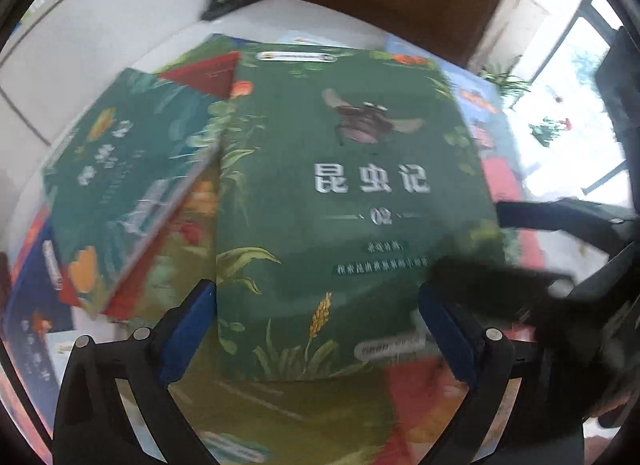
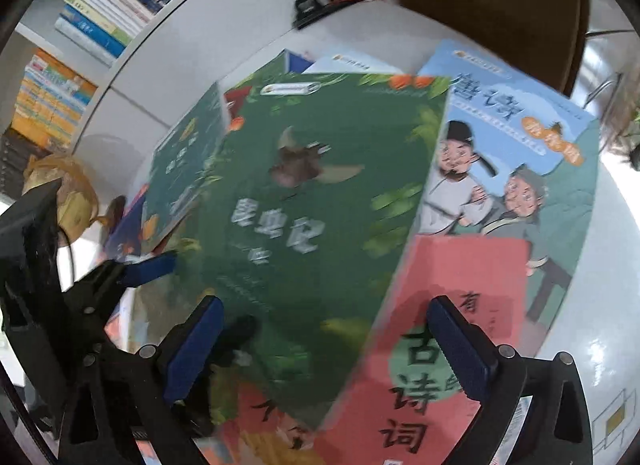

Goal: Organize books

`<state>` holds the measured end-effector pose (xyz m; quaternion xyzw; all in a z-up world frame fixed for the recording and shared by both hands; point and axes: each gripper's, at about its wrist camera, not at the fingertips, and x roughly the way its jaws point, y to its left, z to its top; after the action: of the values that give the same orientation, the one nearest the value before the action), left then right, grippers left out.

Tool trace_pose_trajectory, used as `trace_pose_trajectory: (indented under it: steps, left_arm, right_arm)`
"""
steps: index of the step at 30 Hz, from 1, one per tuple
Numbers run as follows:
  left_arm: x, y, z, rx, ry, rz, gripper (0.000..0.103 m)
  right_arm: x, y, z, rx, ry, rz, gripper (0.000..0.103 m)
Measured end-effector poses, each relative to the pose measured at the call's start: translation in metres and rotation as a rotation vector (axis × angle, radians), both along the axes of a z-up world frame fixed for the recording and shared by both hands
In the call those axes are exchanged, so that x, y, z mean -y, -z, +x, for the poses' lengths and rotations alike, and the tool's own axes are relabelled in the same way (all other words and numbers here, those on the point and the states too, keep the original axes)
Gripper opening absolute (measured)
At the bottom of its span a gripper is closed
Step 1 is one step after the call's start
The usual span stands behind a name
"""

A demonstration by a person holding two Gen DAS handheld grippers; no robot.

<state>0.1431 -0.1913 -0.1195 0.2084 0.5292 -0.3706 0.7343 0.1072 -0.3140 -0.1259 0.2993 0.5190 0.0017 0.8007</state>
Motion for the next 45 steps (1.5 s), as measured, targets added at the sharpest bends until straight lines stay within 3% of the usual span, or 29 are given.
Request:
trace_pose_trajectory:
  steps: [3, 6, 11, 15, 18, 19, 20, 23, 25, 26, 29, 33, 38, 40, 41, 44, 45]
  left_arm:
    - [0.003, -0.003, -0.011, 0.03, 0.006, 0.021, 0.099]
    - [-0.002, -0.004, -0.022, 0.021, 0.019, 0.023, 0.099]
    - [-0.029, -0.005, -0.056, -0.036, -0.014, -0.018, 0.099]
    - [-0.059, 0.0, -0.093, -0.105, -0.064, -0.025, 0.099]
    - [-0.083, 0.012, -0.113, -0.152, -0.087, 0.016, 0.099]
    - [-0.088, 0.017, -0.113, -0.15, -0.108, 0.043, 0.095]
    - [-0.094, 0.021, -0.109, -0.154, -0.132, 0.061, 0.083]
    - [-0.106, 0.019, -0.088, -0.199, -0.198, -0.003, 0.078]
    - [-0.106, 0.021, -0.08, -0.237, -0.212, 0.003, 0.077]
    - [-0.105, 0.02, -0.08, -0.236, -0.209, 0.007, 0.076]
    - [-0.103, 0.018, -0.085, -0.215, -0.182, 0.018, 0.069]
    - [-0.101, 0.019, -0.09, -0.213, -0.17, 0.027, 0.067]
    - [-0.094, 0.023, -0.095, -0.198, -0.174, 0.039, 0.065]
    - [-0.089, 0.025, -0.094, -0.196, -0.19, 0.039, 0.058]
    - [-0.089, 0.025, -0.093, -0.197, -0.202, 0.035, 0.052]
    - [-0.091, 0.026, -0.091, -0.198, -0.237, 0.029, 0.048]
    - [-0.093, 0.026, -0.09, -0.202, -0.25, 0.025, 0.048]
  right_arm:
    - [-0.006, 0.001, -0.007, -0.023, -0.001, -0.021, 0.103]
    - [-0.008, 0.003, -0.021, -0.026, -0.007, 0.033, 0.103]
    - [-0.023, 0.005, -0.048, -0.047, -0.048, 0.036, 0.103]
    - [-0.052, 0.007, -0.078, -0.073, -0.153, 0.026, 0.103]
    - [-0.061, 0.009, -0.104, -0.05, -0.232, 0.053, 0.103]
    - [-0.058, 0.01, -0.11, -0.043, -0.232, 0.058, 0.103]
    - [-0.054, 0.011, -0.113, -0.038, -0.224, 0.07, 0.103]
    - [-0.039, 0.013, -0.115, -0.036, -0.194, 0.125, 0.093]
    - [-0.035, 0.014, -0.115, -0.054, -0.198, 0.124, 0.083]
    - [-0.033, 0.013, -0.117, -0.066, -0.209, 0.119, 0.077]
    - [-0.024, 0.017, -0.131, -0.1, -0.199, 0.197, 0.073]
    - [-0.018, 0.022, -0.144, -0.115, -0.19, 0.257, 0.059]
    - [-0.027, 0.025, -0.135, -0.077, -0.211, 0.292, 0.055]
    - [-0.031, 0.024, -0.13, -0.062, -0.219, 0.286, 0.053]
    - [-0.031, 0.024, -0.128, -0.058, -0.22, 0.282, 0.048]
    - [-0.03, 0.027, -0.119, -0.065, -0.209, 0.263, 0.031]
    - [-0.029, 0.028, -0.116, -0.061, -0.212, 0.272, 0.031]
